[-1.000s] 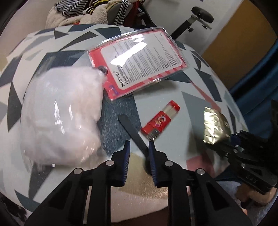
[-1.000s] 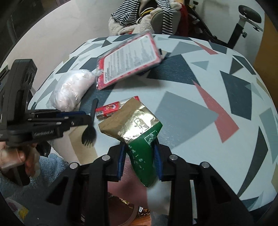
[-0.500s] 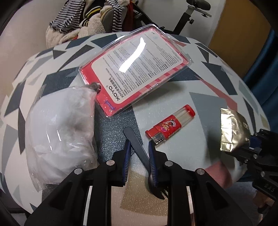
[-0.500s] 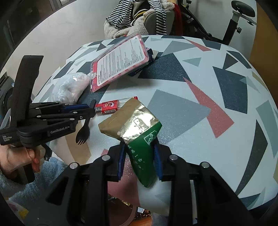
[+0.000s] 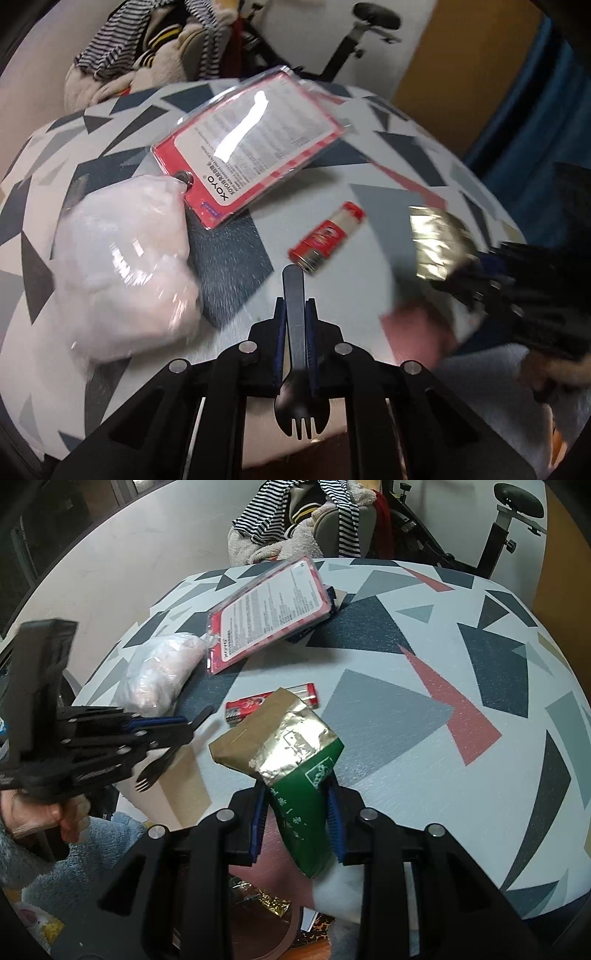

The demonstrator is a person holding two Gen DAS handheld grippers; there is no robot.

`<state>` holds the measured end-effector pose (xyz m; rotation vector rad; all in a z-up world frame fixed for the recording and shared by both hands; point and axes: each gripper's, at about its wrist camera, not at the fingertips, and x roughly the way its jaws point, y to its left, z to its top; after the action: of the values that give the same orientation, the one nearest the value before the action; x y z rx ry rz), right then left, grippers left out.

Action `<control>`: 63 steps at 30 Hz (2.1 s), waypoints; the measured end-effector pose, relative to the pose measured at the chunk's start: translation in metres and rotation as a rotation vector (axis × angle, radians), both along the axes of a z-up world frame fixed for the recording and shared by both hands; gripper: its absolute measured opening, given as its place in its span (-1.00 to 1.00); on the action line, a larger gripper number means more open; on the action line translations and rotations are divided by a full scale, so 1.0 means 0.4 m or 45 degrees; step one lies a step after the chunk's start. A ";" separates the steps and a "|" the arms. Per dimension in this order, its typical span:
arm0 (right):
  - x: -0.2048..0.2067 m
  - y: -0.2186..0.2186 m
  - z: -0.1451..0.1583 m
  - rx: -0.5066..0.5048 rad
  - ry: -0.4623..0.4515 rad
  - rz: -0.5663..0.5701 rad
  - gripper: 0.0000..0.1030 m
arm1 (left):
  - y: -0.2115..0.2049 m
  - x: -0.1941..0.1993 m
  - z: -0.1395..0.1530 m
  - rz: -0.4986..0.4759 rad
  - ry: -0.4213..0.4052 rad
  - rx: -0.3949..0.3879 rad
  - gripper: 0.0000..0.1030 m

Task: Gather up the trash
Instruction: 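Drop the fork into the bin with the left gripper while the right drops the foil bag, then move both grippers back up to the table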

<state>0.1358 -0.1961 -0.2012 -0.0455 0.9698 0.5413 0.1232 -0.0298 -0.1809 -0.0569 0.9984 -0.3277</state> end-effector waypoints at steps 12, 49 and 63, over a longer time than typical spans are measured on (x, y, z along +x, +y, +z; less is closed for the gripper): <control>-0.128 0.049 0.012 0.031 0.024 0.057 -0.40 | 0.065 -0.255 0.017 -0.037 -0.024 -0.042 -0.80; -0.286 0.129 -0.137 0.007 0.287 0.138 -0.23 | 0.206 -0.421 0.012 0.189 -0.045 -0.062 0.88; -0.271 0.116 -0.087 -0.059 0.100 0.110 0.89 | 0.243 -0.410 0.021 0.296 -0.086 -0.029 0.89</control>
<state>0.0272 -0.1498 -0.2359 -0.1086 1.0603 0.6040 -0.0408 0.0672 -0.1726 -0.1800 0.9107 -0.1269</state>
